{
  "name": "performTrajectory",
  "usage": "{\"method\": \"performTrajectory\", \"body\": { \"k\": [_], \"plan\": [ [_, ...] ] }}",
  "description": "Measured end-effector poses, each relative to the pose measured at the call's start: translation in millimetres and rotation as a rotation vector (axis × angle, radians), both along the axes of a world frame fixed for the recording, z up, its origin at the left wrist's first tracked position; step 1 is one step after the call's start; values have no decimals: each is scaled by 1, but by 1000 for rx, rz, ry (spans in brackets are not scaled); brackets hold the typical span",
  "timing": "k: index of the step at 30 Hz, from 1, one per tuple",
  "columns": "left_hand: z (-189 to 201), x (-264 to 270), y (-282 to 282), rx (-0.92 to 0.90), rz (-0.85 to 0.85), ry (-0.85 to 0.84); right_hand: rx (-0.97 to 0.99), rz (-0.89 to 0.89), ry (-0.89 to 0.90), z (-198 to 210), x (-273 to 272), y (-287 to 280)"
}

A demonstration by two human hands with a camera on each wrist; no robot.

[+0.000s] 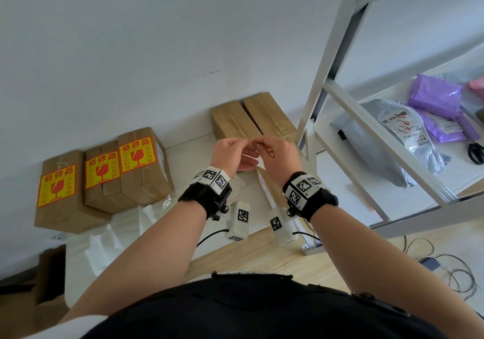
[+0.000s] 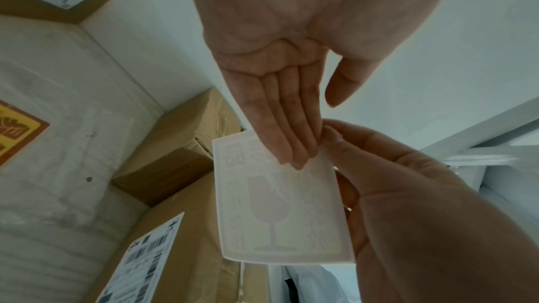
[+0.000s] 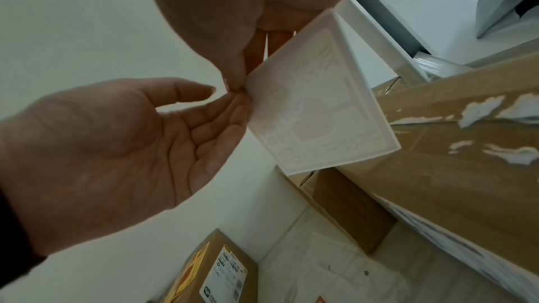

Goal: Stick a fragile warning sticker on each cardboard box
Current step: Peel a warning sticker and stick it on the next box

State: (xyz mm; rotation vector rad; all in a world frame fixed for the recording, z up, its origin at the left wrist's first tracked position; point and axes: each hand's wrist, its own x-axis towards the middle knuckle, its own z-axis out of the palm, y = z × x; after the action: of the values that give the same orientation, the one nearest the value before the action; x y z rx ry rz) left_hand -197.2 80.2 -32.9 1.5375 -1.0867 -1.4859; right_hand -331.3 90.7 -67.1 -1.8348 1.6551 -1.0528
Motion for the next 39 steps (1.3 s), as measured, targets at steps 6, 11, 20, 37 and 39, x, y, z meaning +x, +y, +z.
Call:
{"method": "performTrajectory", "body": {
  "k": [6, 11, 20, 37, 39],
  "plan": [
    [1, 2, -2, -9, 12, -2, -28, 31, 1, 3, 1, -1],
    [4, 6, -7, -7, 50, 38, -50, 23, -15, 8, 4, -3],
    [7, 10, -5, -25, 51, 78, -101, 7, -15, 10, 5, -3],
    [0, 17, -1, -141, -60, -56, 69, -28, -191, 10, 9, -4],
    [0, 16, 0, -189, -92, -117, 116, -36, -240, 10, 8, -5]
  ]
}}
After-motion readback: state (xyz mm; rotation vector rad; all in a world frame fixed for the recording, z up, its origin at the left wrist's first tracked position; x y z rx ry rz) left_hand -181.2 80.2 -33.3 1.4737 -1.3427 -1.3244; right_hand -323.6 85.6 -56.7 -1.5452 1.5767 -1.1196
